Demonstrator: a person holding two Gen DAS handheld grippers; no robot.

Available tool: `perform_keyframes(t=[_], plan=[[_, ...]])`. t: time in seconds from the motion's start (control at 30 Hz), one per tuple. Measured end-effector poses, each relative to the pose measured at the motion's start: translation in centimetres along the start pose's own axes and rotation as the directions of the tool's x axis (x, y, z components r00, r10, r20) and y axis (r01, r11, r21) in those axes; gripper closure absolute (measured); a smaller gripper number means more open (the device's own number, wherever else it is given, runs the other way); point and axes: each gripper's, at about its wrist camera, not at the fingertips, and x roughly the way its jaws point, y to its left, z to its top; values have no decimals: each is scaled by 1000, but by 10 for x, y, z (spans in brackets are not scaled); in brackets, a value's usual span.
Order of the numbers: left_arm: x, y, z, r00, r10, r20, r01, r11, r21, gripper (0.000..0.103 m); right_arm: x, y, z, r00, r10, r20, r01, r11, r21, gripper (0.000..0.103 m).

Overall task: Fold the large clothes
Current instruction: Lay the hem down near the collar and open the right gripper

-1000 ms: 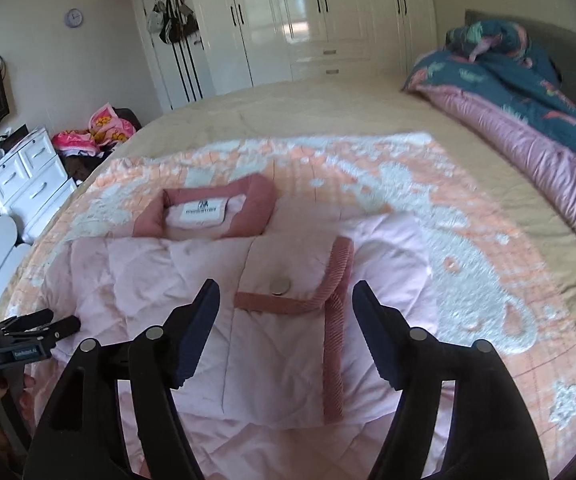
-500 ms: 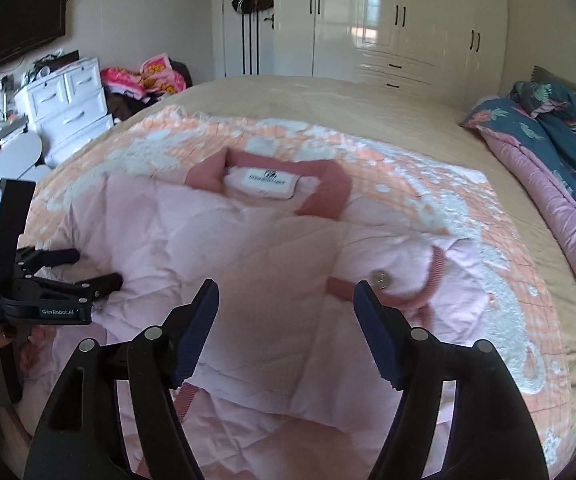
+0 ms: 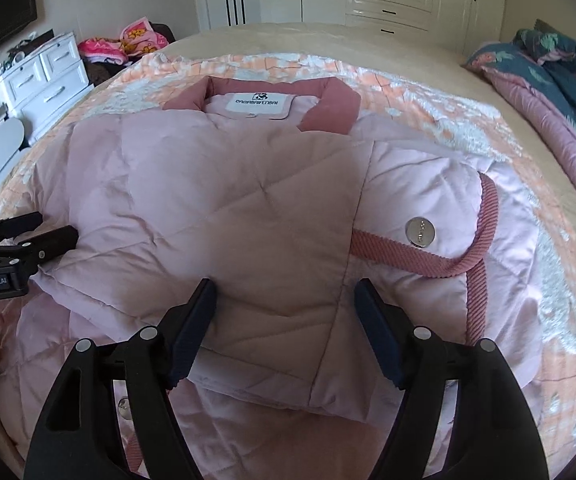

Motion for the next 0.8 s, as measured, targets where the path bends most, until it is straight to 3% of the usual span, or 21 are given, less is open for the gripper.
perform_keyframes(t=[0.2, 0.37, 0.8], plan=[[-3, 1, 1, 1000, -13, -14, 12, 1000, -14, 9, -8, -6, 3, 999, 33, 4, -33, 998, 52, 30], [-9, -2, 2, 1000, -14, -21, 13, 1000, -15, 9, -18, -7, 6, 996, 86, 8, -87, 991, 97, 18], [-29, 1, 7, 998, -45, -34, 42, 996, -73, 9, -44, -7, 10, 995, 90, 53, -96, 988, 123, 6]])
